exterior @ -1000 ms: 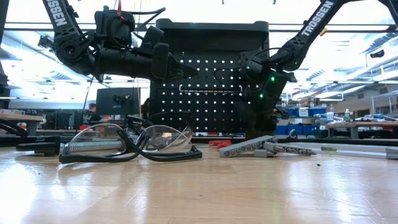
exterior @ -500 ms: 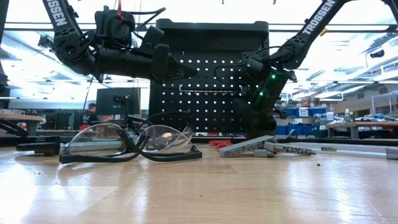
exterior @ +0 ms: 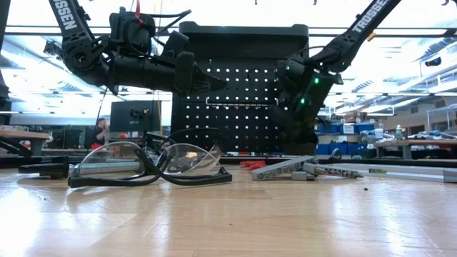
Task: Hang tools onto peg board
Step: Put the screwdriver bits on the table
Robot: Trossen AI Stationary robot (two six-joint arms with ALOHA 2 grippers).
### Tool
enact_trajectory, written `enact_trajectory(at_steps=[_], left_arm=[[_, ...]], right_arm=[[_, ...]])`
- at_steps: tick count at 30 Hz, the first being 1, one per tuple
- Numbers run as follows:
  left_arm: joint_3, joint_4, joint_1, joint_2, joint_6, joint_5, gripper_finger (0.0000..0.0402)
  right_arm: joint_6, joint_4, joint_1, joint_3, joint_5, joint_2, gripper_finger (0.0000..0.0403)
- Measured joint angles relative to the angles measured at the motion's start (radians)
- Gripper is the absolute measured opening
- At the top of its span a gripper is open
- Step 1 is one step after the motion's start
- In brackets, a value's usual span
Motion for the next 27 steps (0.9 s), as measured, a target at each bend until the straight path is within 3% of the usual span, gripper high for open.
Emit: enact_trajectory(at_steps=[5, 27], left_arm=[[0.000, 0.000, 0.000, 0.000, 0.000, 0.000, 0.0047], [0.000, 0.000, 0.000, 0.000, 0.000, -0.001, 0.0047]], right_arm=[[0.001, -0.056, 0.022, 0.003, 0.054, -0.063, 0.0043], [0.070, -0.118, 0.128, 0.003, 0.172, -0.104, 0.0042]])
